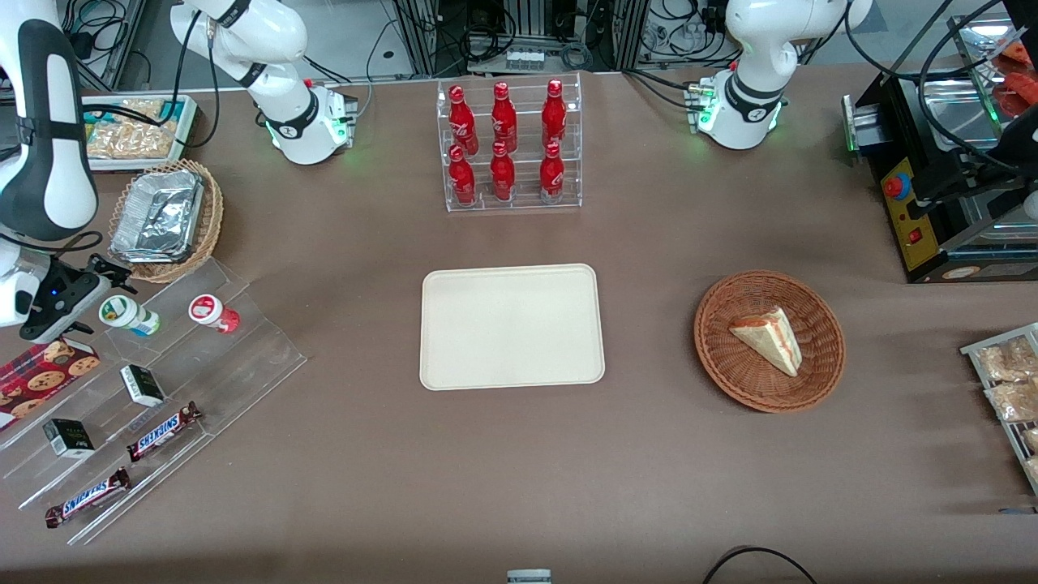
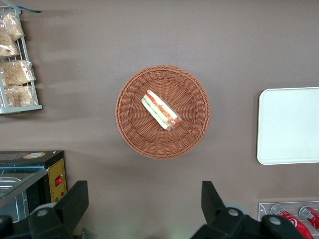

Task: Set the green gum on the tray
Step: 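Lower the open right gripper around the green gum tub and close it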

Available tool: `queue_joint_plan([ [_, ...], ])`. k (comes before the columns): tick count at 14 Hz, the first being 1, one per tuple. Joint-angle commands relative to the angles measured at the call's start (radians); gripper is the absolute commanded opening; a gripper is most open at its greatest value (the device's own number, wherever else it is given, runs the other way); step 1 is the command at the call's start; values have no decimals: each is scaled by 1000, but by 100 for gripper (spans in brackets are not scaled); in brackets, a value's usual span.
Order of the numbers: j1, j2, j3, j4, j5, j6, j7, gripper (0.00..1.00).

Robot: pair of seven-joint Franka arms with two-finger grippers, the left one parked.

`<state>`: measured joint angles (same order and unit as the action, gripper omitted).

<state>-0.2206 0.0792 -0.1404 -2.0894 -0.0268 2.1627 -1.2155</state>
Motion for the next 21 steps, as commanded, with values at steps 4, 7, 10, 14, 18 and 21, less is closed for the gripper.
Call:
queue_joint_plan([
  [4,-10,-10,2,-37,-8,49,-13,68],
  [7,-10,-10,2,-35,-8,46,-15,0],
  [10,-8,-12,2,-26,-8,32,-12,0],
  [14,12,-33,15,44,-8,-82,26,0],
  [18,131,-68,15,113,-10,-251,227,0],
  [21,272,-70,15,132,-10,-326,455,0],
])
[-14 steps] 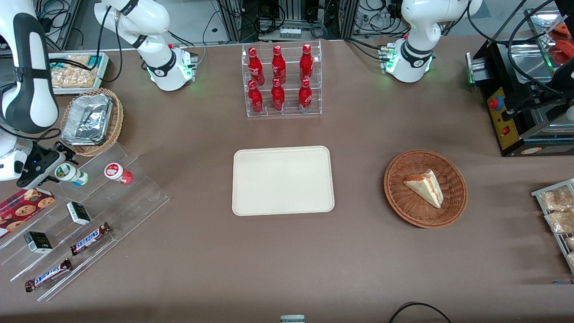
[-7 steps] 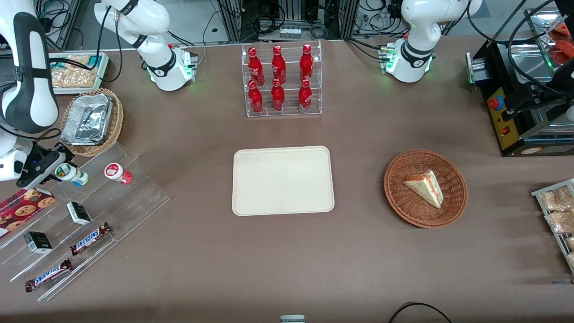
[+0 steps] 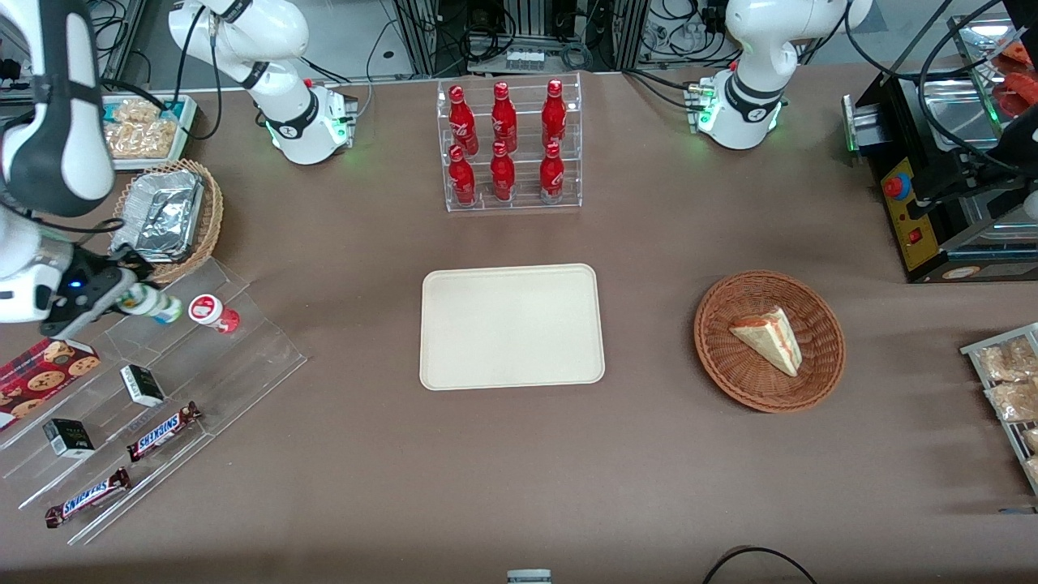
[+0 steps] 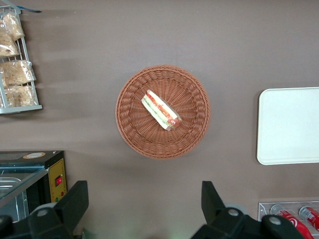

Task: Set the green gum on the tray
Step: 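Lift the green gum tub and carry it over the cream tray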

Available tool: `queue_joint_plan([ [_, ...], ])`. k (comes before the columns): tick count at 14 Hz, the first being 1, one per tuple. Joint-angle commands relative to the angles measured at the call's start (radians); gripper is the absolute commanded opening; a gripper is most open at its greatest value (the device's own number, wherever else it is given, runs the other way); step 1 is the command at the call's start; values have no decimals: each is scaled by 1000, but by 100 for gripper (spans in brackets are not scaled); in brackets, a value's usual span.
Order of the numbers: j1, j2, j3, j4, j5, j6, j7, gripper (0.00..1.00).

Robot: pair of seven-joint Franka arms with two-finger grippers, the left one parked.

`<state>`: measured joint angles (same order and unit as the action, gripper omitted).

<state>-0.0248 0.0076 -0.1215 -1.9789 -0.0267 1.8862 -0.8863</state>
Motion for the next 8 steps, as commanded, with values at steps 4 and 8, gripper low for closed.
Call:
queue_joint_plan([
  [4,316,18,-4,22,-4,-61,522,0],
  [8,549,75,-4,23,19,17,915,0],
])
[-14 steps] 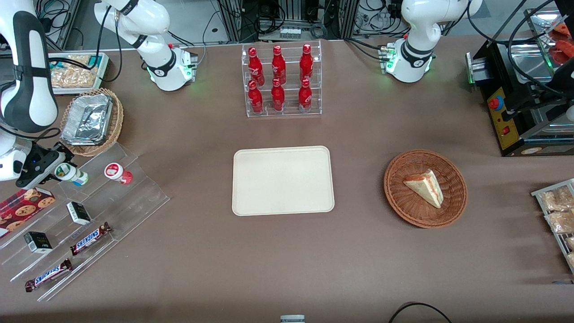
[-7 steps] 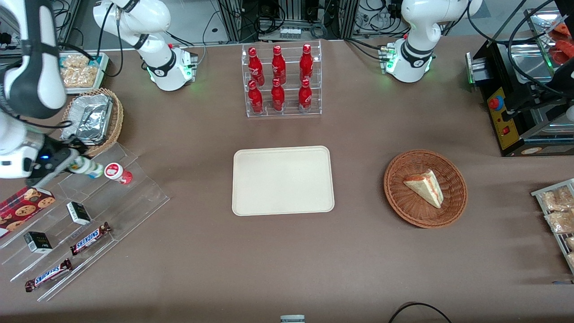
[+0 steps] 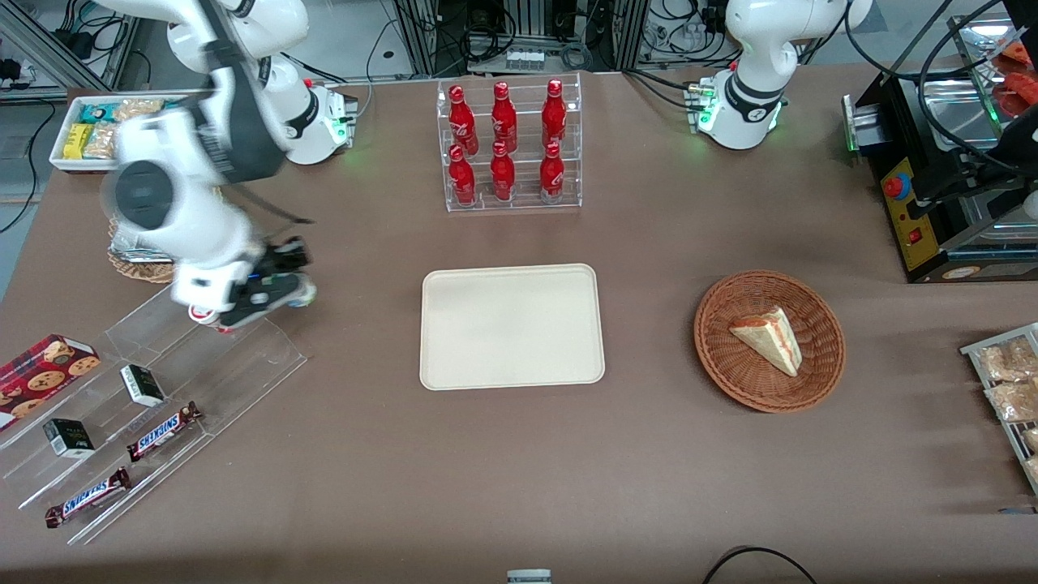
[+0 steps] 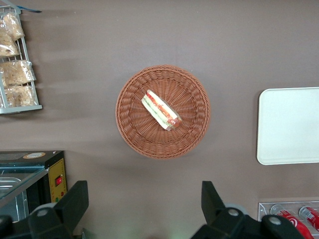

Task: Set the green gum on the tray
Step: 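Lift the green gum tub and carry it over the cream tray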

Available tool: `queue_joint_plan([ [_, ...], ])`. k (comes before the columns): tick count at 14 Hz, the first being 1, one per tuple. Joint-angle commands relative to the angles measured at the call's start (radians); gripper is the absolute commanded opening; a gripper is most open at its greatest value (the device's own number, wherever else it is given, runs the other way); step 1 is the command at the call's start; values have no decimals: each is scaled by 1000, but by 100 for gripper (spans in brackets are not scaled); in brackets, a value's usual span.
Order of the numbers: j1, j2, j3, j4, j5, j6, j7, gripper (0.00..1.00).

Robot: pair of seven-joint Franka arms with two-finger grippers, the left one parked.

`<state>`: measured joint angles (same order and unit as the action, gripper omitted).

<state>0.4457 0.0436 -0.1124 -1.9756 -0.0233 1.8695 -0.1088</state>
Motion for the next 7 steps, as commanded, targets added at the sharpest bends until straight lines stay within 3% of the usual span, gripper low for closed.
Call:
queue_joint_plan([
  [1,126,56,-13,20,38,66,220,0],
  [7,304,218,-12,107,63,229,569,0],
])
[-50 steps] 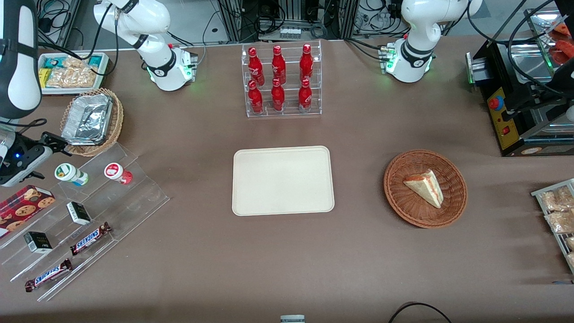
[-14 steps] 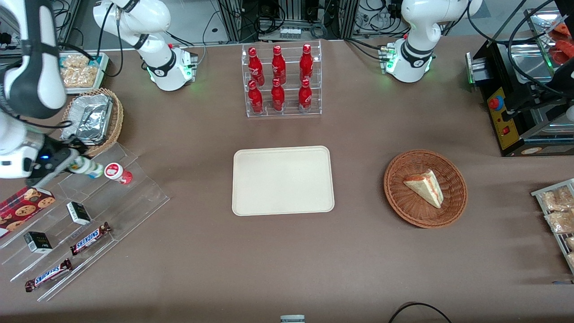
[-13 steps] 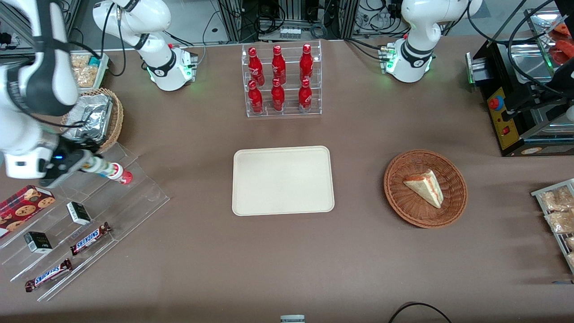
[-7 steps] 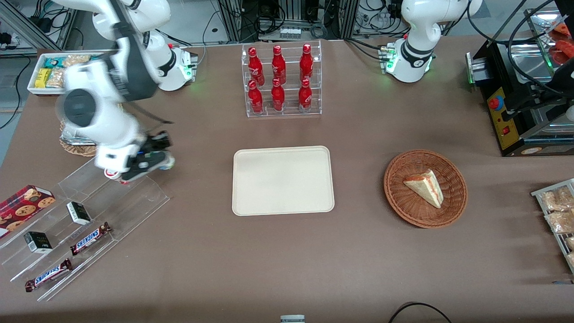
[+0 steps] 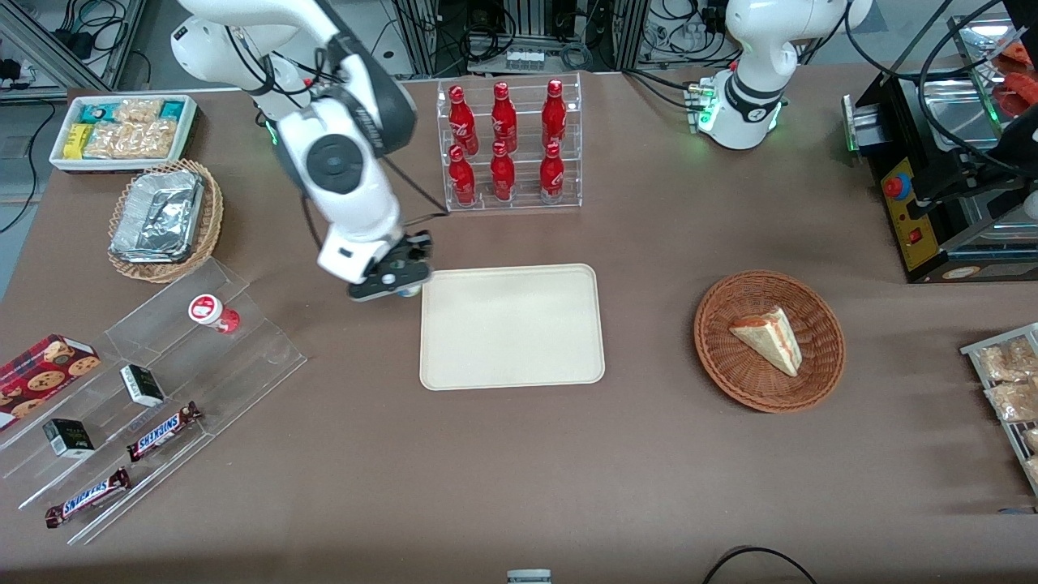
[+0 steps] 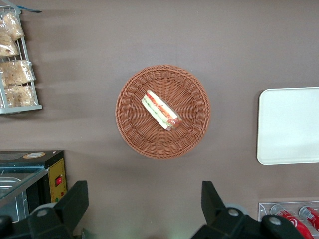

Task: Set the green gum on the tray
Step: 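Lift the green gum tub and carry it over the cream tray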

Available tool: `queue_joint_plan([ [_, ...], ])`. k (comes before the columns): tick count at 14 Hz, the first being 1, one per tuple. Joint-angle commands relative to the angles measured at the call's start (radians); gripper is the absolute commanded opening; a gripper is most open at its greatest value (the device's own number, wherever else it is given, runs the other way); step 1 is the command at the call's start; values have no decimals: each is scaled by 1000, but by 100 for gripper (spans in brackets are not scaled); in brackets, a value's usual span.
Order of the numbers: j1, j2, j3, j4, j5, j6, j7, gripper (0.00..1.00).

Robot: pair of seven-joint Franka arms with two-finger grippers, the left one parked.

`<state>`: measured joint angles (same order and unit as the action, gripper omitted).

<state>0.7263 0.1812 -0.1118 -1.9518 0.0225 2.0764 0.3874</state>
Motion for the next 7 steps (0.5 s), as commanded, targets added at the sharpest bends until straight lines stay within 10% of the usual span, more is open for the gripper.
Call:
queue_joint_plan([
  [1,36,119,-12,109,34,46,108,0],
  [7,116,346,-16,284,136,166,261,0],
])
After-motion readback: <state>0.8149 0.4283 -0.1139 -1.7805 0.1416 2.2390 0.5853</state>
